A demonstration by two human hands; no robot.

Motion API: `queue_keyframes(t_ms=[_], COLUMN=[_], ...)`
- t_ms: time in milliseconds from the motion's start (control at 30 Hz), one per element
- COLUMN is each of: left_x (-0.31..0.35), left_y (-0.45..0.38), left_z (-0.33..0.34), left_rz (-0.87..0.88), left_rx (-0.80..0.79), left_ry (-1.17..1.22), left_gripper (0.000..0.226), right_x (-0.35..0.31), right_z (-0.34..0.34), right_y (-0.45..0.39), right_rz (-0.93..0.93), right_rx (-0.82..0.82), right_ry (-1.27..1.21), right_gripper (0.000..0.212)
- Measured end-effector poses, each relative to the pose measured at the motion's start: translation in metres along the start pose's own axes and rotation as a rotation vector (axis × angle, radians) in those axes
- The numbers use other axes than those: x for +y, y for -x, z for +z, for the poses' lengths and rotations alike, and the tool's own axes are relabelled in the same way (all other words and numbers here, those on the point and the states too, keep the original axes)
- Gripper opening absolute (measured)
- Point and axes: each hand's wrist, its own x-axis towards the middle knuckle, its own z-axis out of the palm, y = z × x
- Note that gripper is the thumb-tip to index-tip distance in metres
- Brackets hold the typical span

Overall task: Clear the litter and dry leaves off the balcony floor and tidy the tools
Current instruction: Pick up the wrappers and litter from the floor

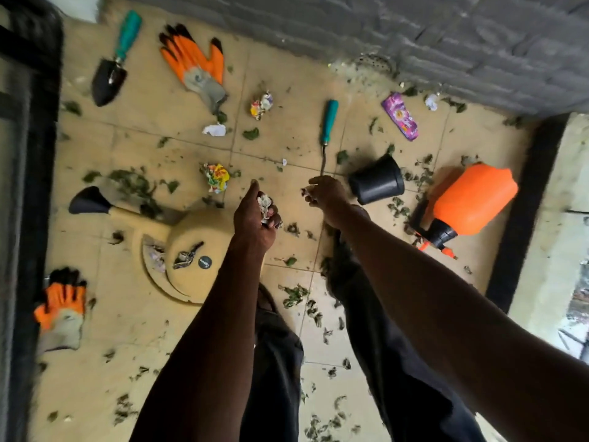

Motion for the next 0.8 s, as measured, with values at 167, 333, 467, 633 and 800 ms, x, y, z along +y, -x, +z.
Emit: queue_keyframes(t_ms=[167, 333, 467, 633, 800], left_x=[0.005, -0.012, -0.024, -0.035, -0.037], left_y=[-0.055, -0.116, -0.136, -0.134, -0.127], left_z=[0.001, -0.005, -0.003, 0.011, 0.037], left_rz=[0.062, 0.054, 0.047, 0.021, 0.009], left_rx=[0.071, 0.128, 0.157, 0.182, 0.178], left_ry=[0.027, 0.047, 0.026, -0.008, -0.057], left_gripper=[0.041, 0.041, 0.041, 0.042, 0.043], right_x=[-0.001, -0.004, 0.001, 0.006, 0.007], right_z=[0.028, 0.061, 0.065, 0.046, 0.028], right_y=[-0.073, -0.141, -0.166, -0.174, -0.169], right_rz=[-0.330, -0.607, -0.764, -0.732, -0.657], right_rx=[0.002, -0.120, -0.234, -0.240, -0.255], right_ry=[0.842, 1.146, 1.297, 1.207, 1.080], right_gripper=[0.023, 0.044, 0.063, 0.045, 0.058])
